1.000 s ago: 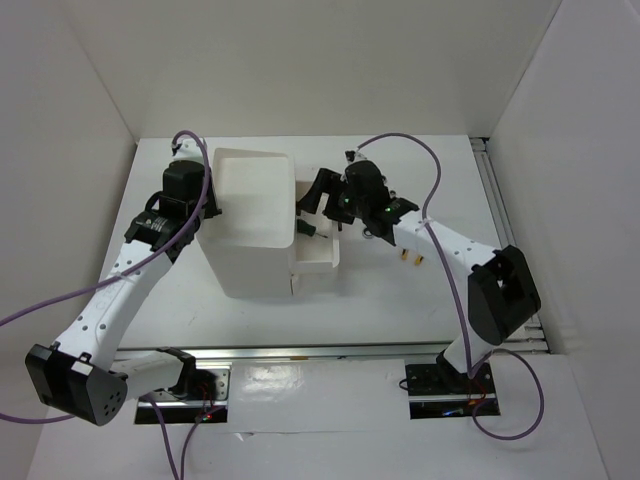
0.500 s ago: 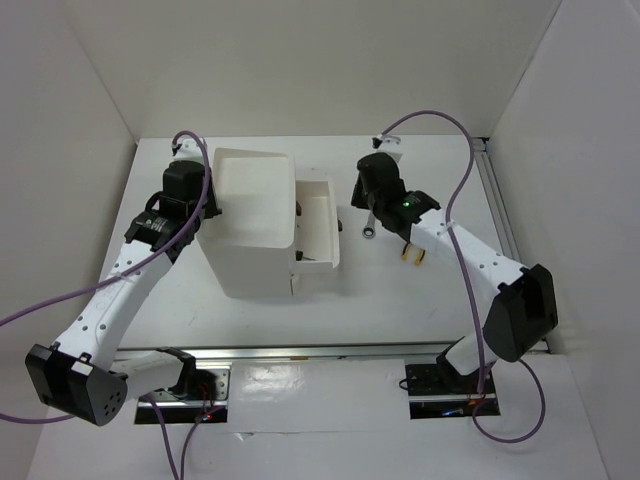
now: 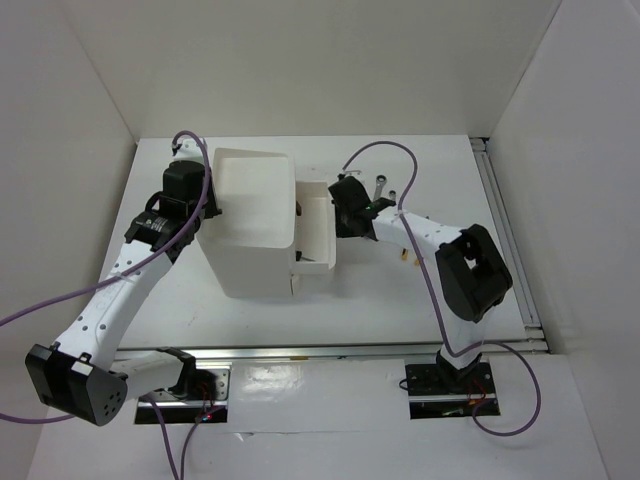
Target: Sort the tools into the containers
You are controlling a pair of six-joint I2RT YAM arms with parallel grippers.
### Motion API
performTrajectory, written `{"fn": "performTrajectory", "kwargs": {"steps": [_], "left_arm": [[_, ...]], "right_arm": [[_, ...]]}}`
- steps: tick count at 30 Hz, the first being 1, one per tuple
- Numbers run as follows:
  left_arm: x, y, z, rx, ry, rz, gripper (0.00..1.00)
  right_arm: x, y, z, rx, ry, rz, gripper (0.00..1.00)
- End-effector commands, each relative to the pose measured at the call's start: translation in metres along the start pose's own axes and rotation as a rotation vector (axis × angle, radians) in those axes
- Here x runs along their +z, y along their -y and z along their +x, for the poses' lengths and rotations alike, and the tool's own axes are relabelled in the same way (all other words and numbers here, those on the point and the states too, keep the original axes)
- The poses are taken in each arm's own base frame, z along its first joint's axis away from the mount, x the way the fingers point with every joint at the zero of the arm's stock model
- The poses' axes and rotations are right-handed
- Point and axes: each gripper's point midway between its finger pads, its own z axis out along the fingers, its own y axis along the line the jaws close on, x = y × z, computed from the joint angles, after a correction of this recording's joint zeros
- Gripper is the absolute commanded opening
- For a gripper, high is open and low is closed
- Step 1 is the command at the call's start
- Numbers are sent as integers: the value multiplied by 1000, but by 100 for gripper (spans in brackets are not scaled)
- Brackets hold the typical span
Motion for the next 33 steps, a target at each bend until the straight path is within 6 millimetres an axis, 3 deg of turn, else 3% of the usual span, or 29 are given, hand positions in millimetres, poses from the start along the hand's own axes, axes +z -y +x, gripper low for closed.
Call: {"fn": "performTrajectory", "kwargs": {"steps": [1, 6, 7, 8, 13, 17, 18, 19, 20, 22, 23, 26, 27, 28, 29, 30, 31, 32, 33], "left_arm": [[1, 6, 43, -14, -149, 18, 23], [1, 6, 43, -14, -149, 18, 23], [1, 6, 43, -14, -149, 18, 23], [1, 6, 43, -14, -149, 18, 23], [1, 6, 43, -14, -149, 18, 23], [1, 6, 43, -14, -149, 18, 23], [1, 6, 43, -14, -149, 18, 23], [0, 8, 44, -15, -152, 29, 23], [0, 8, 44, -15, -152, 29, 23], [0, 8, 44, -15, -152, 29, 23], [0, 8, 44, -15, -152, 29, 23], [0, 8, 44, -15, -152, 29, 23], [0, 8, 44, -15, -152, 29, 23], [0, 8, 44, -15, -152, 29, 23], [0, 8, 44, -15, -152, 29, 23], [0, 8, 44, -15, -152, 29, 23], [0, 8, 44, -15, -152, 29, 23], [0, 8, 44, -15, -152, 29, 24], [0, 8, 44, -15, -152, 29, 24]], "right_arm": [[-13, -47, -31, 19, 71, -176, 0], [-27, -103, -30, 38, 90, -364, 0], [-31, -113, -40, 56, 123, -409, 0], [-34, -125, -30, 61, 97, -470, 0], [-36, -151, -33, 95, 99, -574, 0], [-43, -173, -19, 118, 54, -710, 0], [-45, -168, -25, 126, 69, -718, 2], [-40, -157, -13, 129, 22, -649, 2], [-33, -131, -24, 159, 72, -521, 3], [-30, -99, -19, 178, 94, -396, 8], [-29, -64, -19, 222, 129, -302, 24], [-34, -31, -14, 265, 139, -285, 66], [-26, -11, 0, 288, 112, -267, 69], [-22, -7, 5, 291, 98, -294, 71], [-25, -11, -6, 294, 140, -362, 71], [-27, -16, 10, 263, 100, -474, 71], [-33, -28, -7, 242, 182, -587, 71], [-38, -35, -8, 226, 199, -672, 71], [-45, -50, 13, 185, 142, -825, 71]]}}
